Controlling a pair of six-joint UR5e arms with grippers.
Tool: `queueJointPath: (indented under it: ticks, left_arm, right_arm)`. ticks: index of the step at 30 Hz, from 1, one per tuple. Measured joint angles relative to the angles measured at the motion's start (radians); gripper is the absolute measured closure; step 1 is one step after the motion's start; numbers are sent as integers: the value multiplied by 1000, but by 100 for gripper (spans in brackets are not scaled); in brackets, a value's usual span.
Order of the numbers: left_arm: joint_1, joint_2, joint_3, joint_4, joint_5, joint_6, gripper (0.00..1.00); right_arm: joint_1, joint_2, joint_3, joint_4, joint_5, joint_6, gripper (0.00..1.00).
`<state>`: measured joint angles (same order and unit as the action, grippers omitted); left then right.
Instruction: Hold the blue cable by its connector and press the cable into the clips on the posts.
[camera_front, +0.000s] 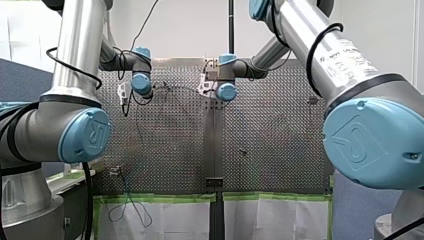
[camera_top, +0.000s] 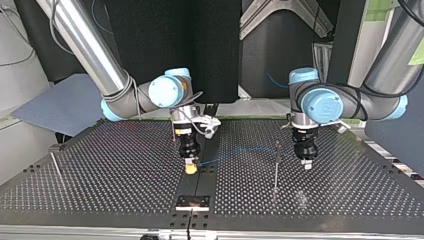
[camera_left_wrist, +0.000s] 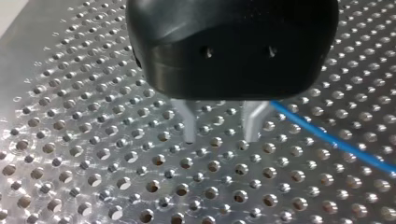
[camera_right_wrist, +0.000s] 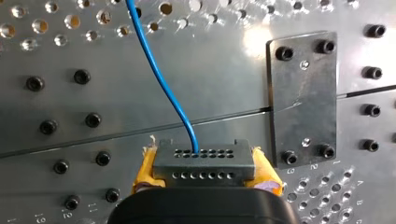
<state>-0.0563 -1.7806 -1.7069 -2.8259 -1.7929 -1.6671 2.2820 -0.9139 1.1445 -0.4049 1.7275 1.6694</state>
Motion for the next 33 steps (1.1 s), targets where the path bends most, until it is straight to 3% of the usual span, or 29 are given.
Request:
queueJointPath:
  ticks: [12, 25, 33]
  left_arm:
    - [-38, 63, -8, -106, -89, -22, 1]
    - [-120, 129, -100, -204, -36, -21, 1]
    - [-194, 171, -104, -206, -84, -50, 1]
  right_arm:
    - [9, -37, -4, 59, -1, 0, 100]
    - [23, -39, -3, 120, -2, 0, 100]
    - [35, -39, -3, 137, -2, -1, 100]
